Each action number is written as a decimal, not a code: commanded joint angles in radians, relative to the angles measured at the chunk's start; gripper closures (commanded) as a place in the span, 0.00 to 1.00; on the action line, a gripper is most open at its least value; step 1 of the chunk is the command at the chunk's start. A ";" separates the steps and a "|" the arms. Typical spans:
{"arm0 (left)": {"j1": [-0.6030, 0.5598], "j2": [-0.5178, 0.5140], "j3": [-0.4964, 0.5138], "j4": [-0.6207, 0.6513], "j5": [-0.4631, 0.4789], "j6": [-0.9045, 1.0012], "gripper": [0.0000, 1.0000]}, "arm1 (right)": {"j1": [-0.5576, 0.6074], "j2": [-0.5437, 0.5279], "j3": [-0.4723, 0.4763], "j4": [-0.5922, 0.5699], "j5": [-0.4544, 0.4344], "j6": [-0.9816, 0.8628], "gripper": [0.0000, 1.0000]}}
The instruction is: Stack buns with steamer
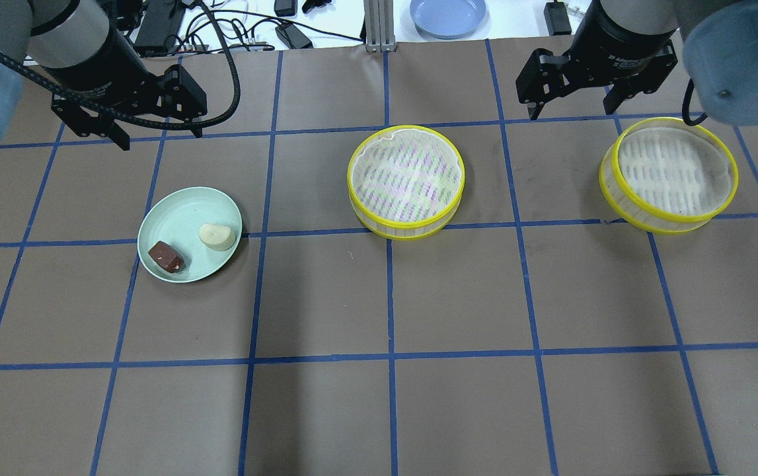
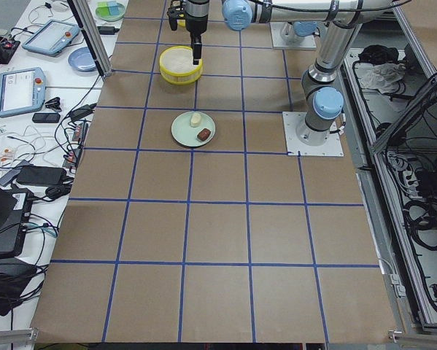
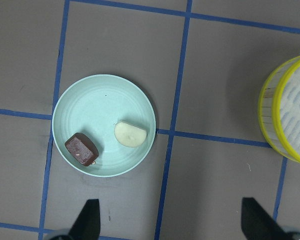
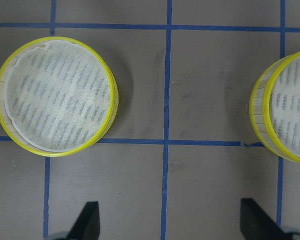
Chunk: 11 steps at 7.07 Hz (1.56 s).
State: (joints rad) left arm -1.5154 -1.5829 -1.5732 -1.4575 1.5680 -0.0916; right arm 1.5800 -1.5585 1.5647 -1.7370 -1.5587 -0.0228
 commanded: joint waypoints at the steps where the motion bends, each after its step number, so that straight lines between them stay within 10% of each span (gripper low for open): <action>1: 0.000 0.003 -0.001 -0.006 -0.002 0.001 0.00 | 0.000 0.000 0.000 0.004 0.002 0.007 0.00; 6: 0.044 -0.035 -0.013 0.005 0.000 0.009 0.00 | -0.008 0.015 0.002 0.007 -0.014 -0.032 0.00; 11: 0.145 -0.208 -0.177 0.146 -0.049 0.012 0.00 | -0.461 0.377 -0.011 -0.289 0.014 -0.556 0.00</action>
State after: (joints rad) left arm -1.3920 -1.7343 -1.7149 -1.3572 1.5407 -0.0807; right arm 1.2342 -1.2746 1.5613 -1.9177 -1.5500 -0.4513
